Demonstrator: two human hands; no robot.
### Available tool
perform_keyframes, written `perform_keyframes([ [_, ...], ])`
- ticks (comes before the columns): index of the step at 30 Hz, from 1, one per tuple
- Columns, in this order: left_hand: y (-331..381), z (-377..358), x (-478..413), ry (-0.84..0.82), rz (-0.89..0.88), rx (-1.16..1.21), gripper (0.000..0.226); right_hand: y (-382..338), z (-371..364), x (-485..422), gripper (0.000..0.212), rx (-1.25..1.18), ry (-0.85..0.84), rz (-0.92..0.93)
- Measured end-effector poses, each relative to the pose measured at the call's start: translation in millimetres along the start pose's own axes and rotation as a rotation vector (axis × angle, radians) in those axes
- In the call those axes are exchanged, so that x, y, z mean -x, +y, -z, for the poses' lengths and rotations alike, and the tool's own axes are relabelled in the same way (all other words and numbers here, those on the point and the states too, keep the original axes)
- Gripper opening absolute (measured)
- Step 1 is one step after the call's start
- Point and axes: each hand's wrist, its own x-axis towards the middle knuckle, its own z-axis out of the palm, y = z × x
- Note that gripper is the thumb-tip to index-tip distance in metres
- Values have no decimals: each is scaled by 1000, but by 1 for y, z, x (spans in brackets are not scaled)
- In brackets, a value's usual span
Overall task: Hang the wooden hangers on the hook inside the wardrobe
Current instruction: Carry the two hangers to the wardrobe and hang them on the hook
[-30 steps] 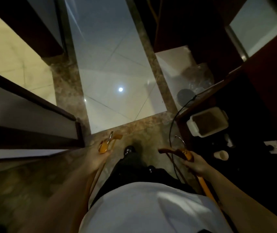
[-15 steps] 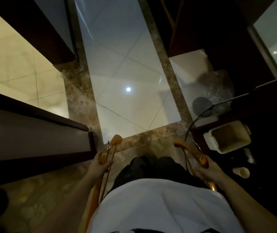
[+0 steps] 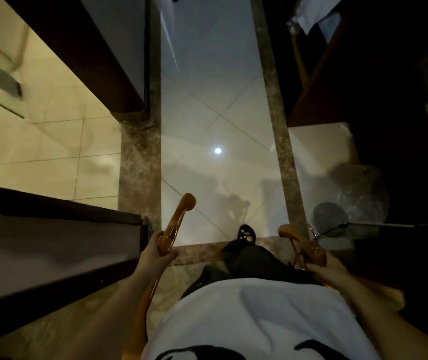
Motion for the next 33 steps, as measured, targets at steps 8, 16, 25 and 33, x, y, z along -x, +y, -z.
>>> perform_keyframes([
  [8,59,2,-45,85,81,68,36,-161,64,-62,43,12,-34,223],
  [16,109,40,-115,105,118,77,50,-305,84,-111,60,56,30,397],
  [25,228,137,-241,61,33,-51,44,-364,58,-150,43,11,29,168],
  [33,363,204,-346,61,-206,-151,55,-372,50,-190,50,-9,29,3],
])
